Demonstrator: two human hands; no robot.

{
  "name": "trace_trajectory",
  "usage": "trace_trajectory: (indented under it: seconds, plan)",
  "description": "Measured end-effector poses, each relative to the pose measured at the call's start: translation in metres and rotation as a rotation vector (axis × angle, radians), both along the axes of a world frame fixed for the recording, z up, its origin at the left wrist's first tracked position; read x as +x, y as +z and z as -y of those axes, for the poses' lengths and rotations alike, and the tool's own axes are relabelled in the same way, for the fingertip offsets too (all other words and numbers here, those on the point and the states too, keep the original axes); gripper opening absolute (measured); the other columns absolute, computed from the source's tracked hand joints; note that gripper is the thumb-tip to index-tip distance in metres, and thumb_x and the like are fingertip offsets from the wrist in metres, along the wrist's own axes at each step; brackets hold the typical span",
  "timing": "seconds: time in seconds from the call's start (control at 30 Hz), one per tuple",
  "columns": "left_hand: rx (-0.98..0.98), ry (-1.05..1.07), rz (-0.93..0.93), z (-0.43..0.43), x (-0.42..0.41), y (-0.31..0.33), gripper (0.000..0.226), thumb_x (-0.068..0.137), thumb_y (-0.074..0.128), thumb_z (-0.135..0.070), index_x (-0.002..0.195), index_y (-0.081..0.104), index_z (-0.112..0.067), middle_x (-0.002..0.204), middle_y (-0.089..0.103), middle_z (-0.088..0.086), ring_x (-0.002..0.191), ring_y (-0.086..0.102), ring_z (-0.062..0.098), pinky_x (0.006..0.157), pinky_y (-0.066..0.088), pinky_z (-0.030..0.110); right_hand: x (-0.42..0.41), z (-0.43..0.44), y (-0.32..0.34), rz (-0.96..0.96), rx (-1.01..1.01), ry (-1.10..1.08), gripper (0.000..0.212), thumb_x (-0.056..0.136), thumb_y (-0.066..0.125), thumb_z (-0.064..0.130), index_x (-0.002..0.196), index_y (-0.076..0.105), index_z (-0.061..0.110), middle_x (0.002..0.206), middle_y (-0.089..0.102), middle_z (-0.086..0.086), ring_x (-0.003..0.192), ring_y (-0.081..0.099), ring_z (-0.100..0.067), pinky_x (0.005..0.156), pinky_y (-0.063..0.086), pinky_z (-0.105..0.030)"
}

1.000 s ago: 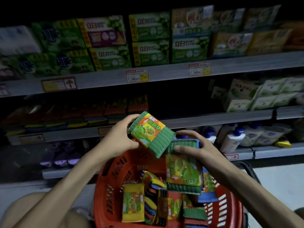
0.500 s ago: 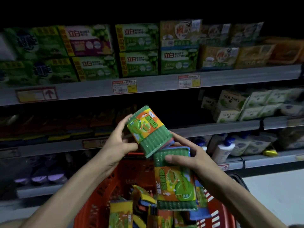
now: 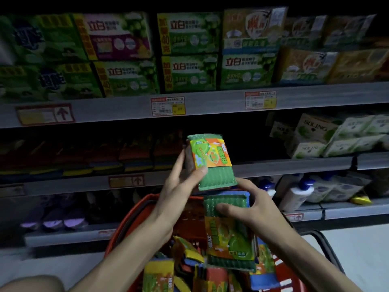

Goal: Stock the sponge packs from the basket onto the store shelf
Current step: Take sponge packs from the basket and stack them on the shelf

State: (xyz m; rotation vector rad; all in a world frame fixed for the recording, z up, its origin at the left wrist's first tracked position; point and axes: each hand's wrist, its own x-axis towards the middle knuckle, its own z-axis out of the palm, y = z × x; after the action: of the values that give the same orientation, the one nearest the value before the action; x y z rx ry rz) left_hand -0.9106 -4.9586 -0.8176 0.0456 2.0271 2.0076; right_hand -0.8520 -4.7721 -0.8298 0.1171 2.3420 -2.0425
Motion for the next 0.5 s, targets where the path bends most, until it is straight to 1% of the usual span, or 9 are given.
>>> trace_trajectory:
  seconds: [0.07, 0.13, 0.2, 0.23, 0.3, 0.33, 0.43, 0.5]
  plan:
    - [0.008, -0.005, 0.01, -0.003, 0.005, 0.0, 0.081, 0.084, 0.08, -0.04, 0.149, 0.034, -0.059, 0.125, 0.072, -0.015, 0.115, 0.068, 0.005, 0.106, 0.051, 0.045, 0.0, -0.001, -0.003, 0.019, -0.025, 0.018, 0.051, 0.079, 0.087, 0.016, 0.123, 0.068, 0.032, 0.12, 0.073, 0.003, 0.097, 0.076, -0.016, 0.083, 0.064, -0.035]
    - [0.025, 0.048, 0.041, -0.003, 0.004, -0.005, 0.082, 0.081, 0.083, -0.037, 0.149, 0.039, -0.051, 0.117, 0.076, -0.008, 0.11, 0.071, 0.01, 0.103, 0.053, 0.047, 0.0, -0.002, -0.005, 0.036, -0.048, 0.027, 0.061, 0.077, 0.088, 0.015, 0.13, 0.063, 0.031, 0.115, 0.076, 0.001, 0.095, 0.077, -0.018, 0.079, 0.064, -0.033]
    - [0.006, 0.112, 0.056, -0.004, 0.002, -0.007, 0.075, 0.077, 0.087, -0.04, 0.141, 0.049, -0.042, 0.109, 0.078, -0.005, 0.104, 0.074, 0.014, 0.101, 0.054, 0.048, 0.001, -0.002, -0.006, 0.031, -0.063, 0.002, 0.071, 0.073, 0.09, 0.018, 0.134, 0.058, 0.036, 0.117, 0.075, 0.007, 0.097, 0.076, -0.014, 0.079, 0.063, -0.03]
    - [-0.011, 0.146, 0.059, -0.005, 0.001, -0.007, 0.069, 0.075, 0.088, -0.04, 0.134, 0.054, -0.037, 0.108, 0.078, -0.004, 0.102, 0.074, 0.014, 0.099, 0.055, 0.047, 0.001, -0.002, -0.007, 0.018, -0.056, -0.018, 0.073, 0.071, 0.091, 0.021, 0.133, 0.058, 0.038, 0.118, 0.074, 0.013, 0.099, 0.075, -0.009, 0.079, 0.062, -0.027]
    - [-0.02, 0.211, 0.05, -0.009, -0.002, -0.01, 0.054, 0.076, 0.089, -0.035, 0.119, 0.059, -0.026, 0.104, 0.078, 0.0, 0.096, 0.075, 0.014, 0.095, 0.058, 0.045, 0.002, -0.001, -0.009, 0.006, -0.059, -0.052, 0.07, 0.07, 0.091, 0.022, 0.13, 0.06, 0.038, 0.115, 0.072, 0.023, 0.099, 0.072, -0.001, 0.077, 0.06, -0.02]
    - [-0.018, 0.236, 0.041, -0.01, -0.004, -0.011, 0.047, 0.077, 0.088, -0.031, 0.114, 0.06, -0.022, 0.103, 0.078, 0.003, 0.093, 0.076, 0.014, 0.093, 0.059, 0.043, 0.003, 0.0, -0.01, 0.017, -0.089, -0.059, 0.068, 0.071, 0.09, 0.019, 0.13, 0.061, 0.036, 0.112, 0.073, 0.023, 0.097, 0.074, -0.003, 0.076, 0.061, -0.021]
    - [-0.023, 0.284, 0.009, -0.016, -0.007, -0.017, 0.038, 0.08, 0.087, -0.029, 0.108, 0.063, -0.021, 0.103, 0.077, 0.004, 0.094, 0.075, 0.014, 0.09, 0.06, 0.039, 0.003, 0.002, -0.015, 0.072, -0.154, -0.053, 0.068, 0.074, 0.089, 0.013, 0.132, 0.061, 0.033, 0.106, 0.079, 0.011, 0.093, 0.078, -0.018, 0.083, 0.064, -0.039]
    - [-0.058, 0.316, -0.017, -0.02, -0.009, -0.021, 0.034, 0.081, 0.086, -0.03, 0.107, 0.065, -0.025, 0.105, 0.074, -0.001, 0.095, 0.072, 0.01, 0.082, 0.058, 0.03, 0.0, 0.004, -0.018, 0.09, -0.192, -0.046, 0.071, 0.074, 0.088, 0.013, 0.136, 0.059, 0.033, 0.104, 0.08, 0.006, 0.093, 0.078, -0.023, 0.087, 0.063, -0.046]
